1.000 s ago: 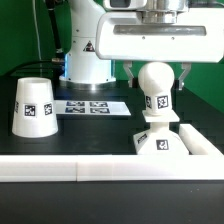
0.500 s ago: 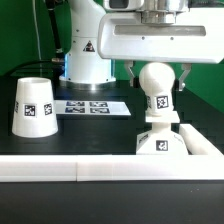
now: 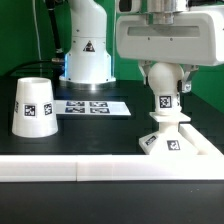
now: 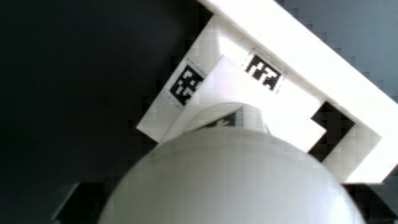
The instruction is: Assemble lamp
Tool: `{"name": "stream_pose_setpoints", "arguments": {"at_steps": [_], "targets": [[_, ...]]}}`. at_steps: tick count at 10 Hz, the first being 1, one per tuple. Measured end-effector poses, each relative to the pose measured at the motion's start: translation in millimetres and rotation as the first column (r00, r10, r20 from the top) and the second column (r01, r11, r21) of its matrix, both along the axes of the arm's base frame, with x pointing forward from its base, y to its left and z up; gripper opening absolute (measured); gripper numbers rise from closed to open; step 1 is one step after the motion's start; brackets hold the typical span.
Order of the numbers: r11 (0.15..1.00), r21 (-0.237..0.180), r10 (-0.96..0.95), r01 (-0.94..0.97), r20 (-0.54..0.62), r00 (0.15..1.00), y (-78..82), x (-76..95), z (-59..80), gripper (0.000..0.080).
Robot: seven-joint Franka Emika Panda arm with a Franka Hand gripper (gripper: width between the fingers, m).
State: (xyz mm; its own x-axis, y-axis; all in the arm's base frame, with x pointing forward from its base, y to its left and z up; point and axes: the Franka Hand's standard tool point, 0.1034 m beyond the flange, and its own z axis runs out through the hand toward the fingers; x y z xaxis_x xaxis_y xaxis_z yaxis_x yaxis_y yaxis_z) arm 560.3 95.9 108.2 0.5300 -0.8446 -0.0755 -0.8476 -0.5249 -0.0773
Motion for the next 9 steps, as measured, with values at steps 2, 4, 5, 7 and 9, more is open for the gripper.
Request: {"name": "stream_pose_setpoints", "arguments": {"at_steps": [2, 4, 5, 7, 9], "targets": [[0.976, 0.021, -0.218, 0.219, -0.030, 0.975, 6.1, 0.2, -0.8, 0.0576], [0.927, 0.040, -0.370, 0.373, -0.068, 0.927, 9.4, 0.7, 0.0, 0.0576], [0.875, 0.049, -0.478, 0.483, -0.086, 0.874, 10.1, 1.7, -0.2, 0.0576], [0.831, 0.051, -0.548, 0.554, -0.099, 0.830, 11.4, 2.1, -0.5, 0.0581], [0.856, 0.051, -0.509, 0.515, -0.090, 0.856, 11.3, 2.0, -0.6, 0.0678]]}}
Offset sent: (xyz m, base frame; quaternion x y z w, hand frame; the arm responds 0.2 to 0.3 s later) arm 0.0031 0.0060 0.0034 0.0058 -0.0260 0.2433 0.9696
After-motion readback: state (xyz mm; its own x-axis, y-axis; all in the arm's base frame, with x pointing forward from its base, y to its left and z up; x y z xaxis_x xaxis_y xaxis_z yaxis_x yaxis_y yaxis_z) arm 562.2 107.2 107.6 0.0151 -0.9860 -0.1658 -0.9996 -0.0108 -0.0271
